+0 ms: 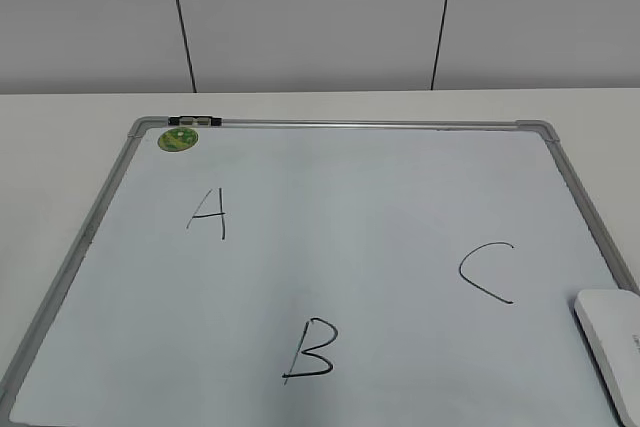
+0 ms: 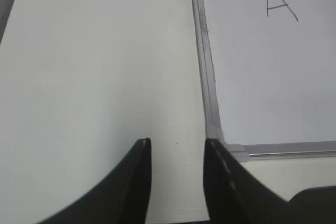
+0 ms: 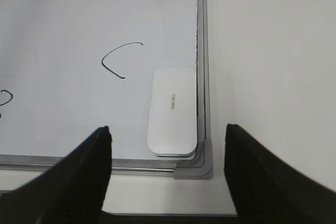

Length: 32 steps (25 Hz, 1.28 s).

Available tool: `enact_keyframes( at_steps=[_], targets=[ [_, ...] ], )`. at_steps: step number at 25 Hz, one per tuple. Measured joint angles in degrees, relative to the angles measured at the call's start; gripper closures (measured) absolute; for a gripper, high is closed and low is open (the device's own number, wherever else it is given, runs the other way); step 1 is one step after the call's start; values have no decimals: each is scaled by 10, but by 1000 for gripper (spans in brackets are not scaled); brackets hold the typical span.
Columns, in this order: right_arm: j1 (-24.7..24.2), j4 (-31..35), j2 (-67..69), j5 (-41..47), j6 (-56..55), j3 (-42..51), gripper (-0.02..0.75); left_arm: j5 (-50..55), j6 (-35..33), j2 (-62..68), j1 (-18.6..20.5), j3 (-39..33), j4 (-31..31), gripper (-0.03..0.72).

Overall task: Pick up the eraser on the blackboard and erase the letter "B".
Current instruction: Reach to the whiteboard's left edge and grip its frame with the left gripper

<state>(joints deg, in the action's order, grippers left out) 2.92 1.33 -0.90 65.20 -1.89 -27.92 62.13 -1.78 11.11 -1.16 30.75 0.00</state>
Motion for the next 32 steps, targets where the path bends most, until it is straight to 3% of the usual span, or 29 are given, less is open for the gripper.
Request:
enact_keyframes(
  at_steps=[9, 22, 32],
  targets=[
    [0, 0, 0, 0, 0, 0, 237, -27, 0, 278, 0, 70, -41, 445],
    [0, 0, 0, 0, 0, 0, 237, -89, 0, 710, 0, 289, -56, 445],
    [0, 0, 0, 0, 0, 0, 237, -116, 0, 916, 0, 392, -49, 445]
  ],
)
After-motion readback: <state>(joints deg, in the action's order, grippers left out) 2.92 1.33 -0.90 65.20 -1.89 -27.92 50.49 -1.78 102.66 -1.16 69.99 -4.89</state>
